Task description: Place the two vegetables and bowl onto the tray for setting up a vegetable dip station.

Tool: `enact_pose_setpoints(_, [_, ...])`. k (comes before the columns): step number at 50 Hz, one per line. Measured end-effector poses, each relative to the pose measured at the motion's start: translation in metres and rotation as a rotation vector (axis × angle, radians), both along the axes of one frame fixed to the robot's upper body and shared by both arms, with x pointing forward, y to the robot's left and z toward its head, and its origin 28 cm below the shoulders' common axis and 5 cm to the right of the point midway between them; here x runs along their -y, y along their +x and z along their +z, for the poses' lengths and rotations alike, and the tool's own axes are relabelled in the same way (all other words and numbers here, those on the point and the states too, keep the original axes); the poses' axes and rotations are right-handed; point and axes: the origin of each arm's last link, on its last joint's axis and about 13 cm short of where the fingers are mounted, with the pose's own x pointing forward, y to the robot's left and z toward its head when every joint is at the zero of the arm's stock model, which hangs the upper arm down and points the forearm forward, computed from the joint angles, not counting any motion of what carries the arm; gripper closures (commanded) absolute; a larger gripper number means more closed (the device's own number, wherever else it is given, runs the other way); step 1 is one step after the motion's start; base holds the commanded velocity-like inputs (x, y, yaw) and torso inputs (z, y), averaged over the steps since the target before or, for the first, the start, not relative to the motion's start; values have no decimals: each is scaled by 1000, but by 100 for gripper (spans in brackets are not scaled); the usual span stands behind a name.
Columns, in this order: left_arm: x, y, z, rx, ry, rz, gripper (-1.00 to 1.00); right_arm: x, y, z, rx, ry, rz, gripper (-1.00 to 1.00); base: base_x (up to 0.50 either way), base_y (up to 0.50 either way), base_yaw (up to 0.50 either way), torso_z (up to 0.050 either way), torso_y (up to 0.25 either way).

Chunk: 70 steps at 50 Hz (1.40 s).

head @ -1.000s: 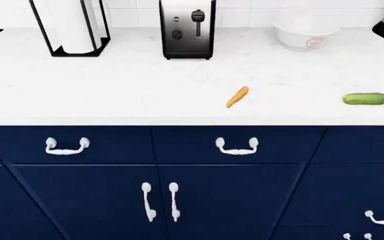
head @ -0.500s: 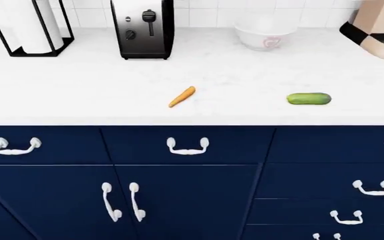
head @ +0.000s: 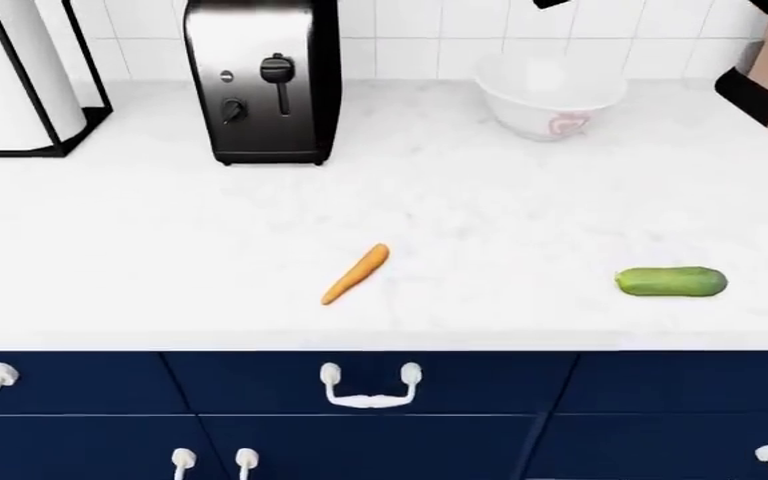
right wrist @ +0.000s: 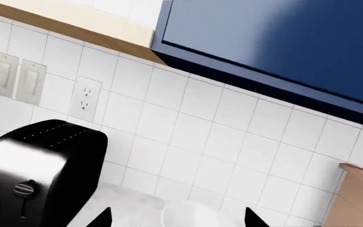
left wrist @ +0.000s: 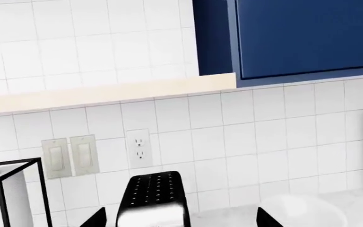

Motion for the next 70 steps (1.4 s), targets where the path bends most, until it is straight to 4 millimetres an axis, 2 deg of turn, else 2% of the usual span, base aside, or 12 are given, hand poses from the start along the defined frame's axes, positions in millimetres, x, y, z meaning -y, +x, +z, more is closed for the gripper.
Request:
enact_pose_setpoints(17, [0, 0, 0, 2, 2, -4, -100, 0, 2, -3, -9, 1, 6, -100, -1, -453, 0, 0, 0])
enact_pose_setpoints(23, [1, 0, -1, 0, 3, -9, -100, 0, 3, -3, -4, -6, -1, -100, 21, 0, 0, 0, 0])
enact_pose_setpoints(31, [1, 0, -1, 1, 3, -8, -100, 0, 3, -3, 2, -10, -3, -100, 494, -1, 0, 0, 0])
enact_pose_setpoints(47, [1, 2, -2, -6, 4, -6, -100, 3, 6, -4, -3, -29, -24, -100, 0, 0, 0, 0, 1])
enact_pose_setpoints(59, [1, 3, -3, -12, 3, -3, -100, 24, 12, -9, -69, -104, 19, -100, 0, 0, 0, 0, 0])
enact_pose_setpoints(70, [1, 5, -4, -18, 4, -2, -100, 60, 27, -22, -207, -134, 304, -100, 0, 0, 0, 0, 0])
